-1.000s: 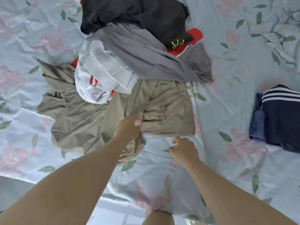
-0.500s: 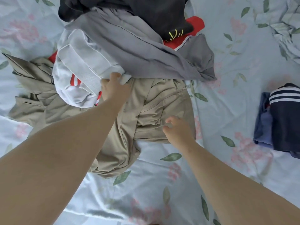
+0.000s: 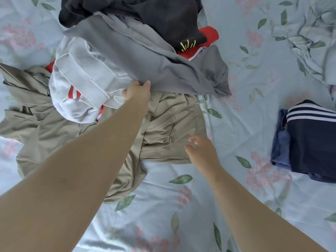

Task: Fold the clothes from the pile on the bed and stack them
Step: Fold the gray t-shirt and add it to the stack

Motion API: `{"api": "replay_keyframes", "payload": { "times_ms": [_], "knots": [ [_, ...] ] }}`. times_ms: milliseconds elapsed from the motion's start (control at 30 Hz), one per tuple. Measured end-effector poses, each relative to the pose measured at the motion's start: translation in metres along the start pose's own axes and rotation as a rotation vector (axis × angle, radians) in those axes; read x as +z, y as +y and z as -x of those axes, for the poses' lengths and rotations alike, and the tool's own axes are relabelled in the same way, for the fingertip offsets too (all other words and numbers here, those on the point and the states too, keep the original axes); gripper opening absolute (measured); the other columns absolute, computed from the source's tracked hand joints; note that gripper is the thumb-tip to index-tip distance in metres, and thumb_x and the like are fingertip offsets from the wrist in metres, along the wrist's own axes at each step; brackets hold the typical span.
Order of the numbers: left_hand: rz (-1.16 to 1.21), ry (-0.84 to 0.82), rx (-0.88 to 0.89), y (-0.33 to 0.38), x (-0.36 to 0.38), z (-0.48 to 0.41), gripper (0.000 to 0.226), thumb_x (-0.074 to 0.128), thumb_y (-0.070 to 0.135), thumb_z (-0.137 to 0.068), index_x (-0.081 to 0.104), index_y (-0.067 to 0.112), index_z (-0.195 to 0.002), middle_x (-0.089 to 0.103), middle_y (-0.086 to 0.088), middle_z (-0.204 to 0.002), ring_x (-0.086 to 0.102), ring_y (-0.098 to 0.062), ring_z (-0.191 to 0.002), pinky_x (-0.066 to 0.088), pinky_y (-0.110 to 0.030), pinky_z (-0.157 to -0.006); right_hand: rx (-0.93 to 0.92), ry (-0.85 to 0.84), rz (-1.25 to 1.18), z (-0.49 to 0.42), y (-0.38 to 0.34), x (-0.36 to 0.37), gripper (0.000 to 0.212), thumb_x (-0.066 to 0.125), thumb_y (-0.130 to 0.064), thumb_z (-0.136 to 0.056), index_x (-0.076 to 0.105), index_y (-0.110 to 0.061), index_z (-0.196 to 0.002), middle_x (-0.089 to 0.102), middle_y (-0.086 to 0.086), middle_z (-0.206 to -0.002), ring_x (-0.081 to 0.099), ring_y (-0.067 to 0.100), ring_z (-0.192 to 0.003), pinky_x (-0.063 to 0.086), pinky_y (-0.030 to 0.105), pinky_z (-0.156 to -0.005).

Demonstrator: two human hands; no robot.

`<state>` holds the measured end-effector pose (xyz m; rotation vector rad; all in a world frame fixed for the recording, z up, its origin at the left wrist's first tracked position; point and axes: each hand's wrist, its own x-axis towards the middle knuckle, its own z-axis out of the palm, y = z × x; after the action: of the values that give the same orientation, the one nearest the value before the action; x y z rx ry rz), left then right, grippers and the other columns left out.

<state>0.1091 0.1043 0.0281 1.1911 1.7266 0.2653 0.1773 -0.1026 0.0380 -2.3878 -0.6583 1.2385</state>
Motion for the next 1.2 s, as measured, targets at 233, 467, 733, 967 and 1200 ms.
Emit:
{"api": "replay_keyframes", "payload": {
  "times_ms": [233,467,733,967,1200],
  "knots": [
    [0.175,-0.02,0.126,0.003,-0.021,0.089,0.028,0.055,0.023,-0.09,0.045,0.012,-0.065,0.044,-0.003,-0.069,0.041,-0.023,-0.066,0.037,-0.028,-0.061,-0.051,0.028,-0.12,0.039,-0.012,-0.034,0.032,0.048,-0.018,-0.093,0.052,-0.018,-0.125,0.049,0.002,-0.128,0.044,0.018,-0.123,0.037,0.033,-0.101],
    [0.132,0.036,-0.145,-0.08,-0.041,0.157,0.013,0.049,0.018,-0.087,0.057,0.007,-0.088,0.055,-0.012,-0.087,0.045,-0.021,-0.065,0.038,-0.021,-0.051,-0.082,-0.02,-0.065,0.075,0.008,-0.052,0.026,0.044,-0.014,-0.092,0.053,-0.014,-0.117,0.052,-0.001,-0.111,0.048,0.018,-0.093,0.034,0.026,-0.069],
    [0.01,0.086,-0.057,-0.078,-0.007,0.139,0.046,0.048,0.017,-0.092,0.038,0.011,-0.136,0.043,-0.008,-0.135,0.046,-0.024,-0.102,0.034,-0.028,-0.08,0.005,-0.091,-0.037,0.07,0.041,-0.045,0.031,0.044,-0.018,-0.095,0.05,-0.014,-0.125,0.053,0.005,-0.127,0.049,0.019,-0.103,0.031,0.023,-0.075],
    [0.313,-0.028,-0.339,-0.05,0.038,0.074,0.036,0.059,0.03,-0.088,0.05,0.009,-0.116,0.055,-0.008,-0.097,0.055,-0.027,-0.091,0.052,-0.037,-0.082,0.025,-0.094,-0.106,0.037,0.054,-0.036,0.032,0.046,-0.02,-0.095,0.051,-0.015,-0.126,0.054,0.004,-0.125,0.047,0.015,-0.1,0.031,0.022,-0.078],
    [0.359,-0.018,-0.297,-0.042,0.047,0.08,0.013,0.05,0.018,-0.096,0.047,0.017,-0.083,0.048,-0.001,-0.082,0.05,-0.025,-0.088,0.049,-0.037,-0.084,0.024,-0.091,-0.209,0.021,0.051,-0.035,0.035,0.047,-0.017,-0.093,0.051,-0.019,-0.127,0.055,0.002,-0.124,0.05,0.016,-0.109,0.033,0.022,-0.083]
  ]
}}
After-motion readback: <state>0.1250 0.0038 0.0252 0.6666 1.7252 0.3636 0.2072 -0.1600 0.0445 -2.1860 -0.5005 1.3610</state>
